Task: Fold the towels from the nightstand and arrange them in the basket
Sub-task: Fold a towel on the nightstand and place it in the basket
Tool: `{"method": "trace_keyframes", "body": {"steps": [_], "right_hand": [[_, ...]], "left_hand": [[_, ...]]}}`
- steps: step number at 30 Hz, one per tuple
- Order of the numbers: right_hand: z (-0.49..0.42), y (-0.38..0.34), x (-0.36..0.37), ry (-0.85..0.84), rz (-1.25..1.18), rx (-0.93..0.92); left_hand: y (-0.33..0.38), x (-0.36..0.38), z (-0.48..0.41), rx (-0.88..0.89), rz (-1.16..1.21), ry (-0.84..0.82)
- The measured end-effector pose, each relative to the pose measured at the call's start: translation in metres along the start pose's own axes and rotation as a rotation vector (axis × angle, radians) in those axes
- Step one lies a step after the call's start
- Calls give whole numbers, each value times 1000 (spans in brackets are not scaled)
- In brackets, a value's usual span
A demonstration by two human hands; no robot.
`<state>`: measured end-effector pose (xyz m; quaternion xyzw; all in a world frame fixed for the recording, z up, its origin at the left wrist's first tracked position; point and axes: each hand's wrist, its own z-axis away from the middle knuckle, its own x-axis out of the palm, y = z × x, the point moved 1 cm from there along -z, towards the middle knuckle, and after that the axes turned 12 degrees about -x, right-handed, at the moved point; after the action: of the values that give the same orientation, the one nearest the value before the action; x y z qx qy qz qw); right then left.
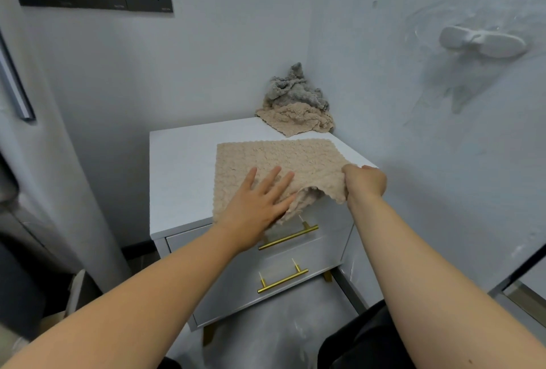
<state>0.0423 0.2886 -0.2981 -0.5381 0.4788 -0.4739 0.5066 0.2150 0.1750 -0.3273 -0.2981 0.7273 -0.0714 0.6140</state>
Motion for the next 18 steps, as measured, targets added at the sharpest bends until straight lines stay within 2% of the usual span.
{"method": "trace_keyframes", "body": {"steps": [4,7,10,13,18], "right_hand": [[-8,-2,-4,32,-29,-22],[-10,-9,-5,-4,-37,-13],[-12,-13,-8,-53,62,-89],[-7,-21,-4,-157,358,-306],[22,-34,19,-568,803,-678]], "left_hand": [[-7,-16,0,-5,256,215],[-17,-24,-3,-131,506,311],[-26,-31,-8,-323,740,236],[-30,-35,-12,-430,897,94],[-28,-32,-17,-459,1000,20]]}}
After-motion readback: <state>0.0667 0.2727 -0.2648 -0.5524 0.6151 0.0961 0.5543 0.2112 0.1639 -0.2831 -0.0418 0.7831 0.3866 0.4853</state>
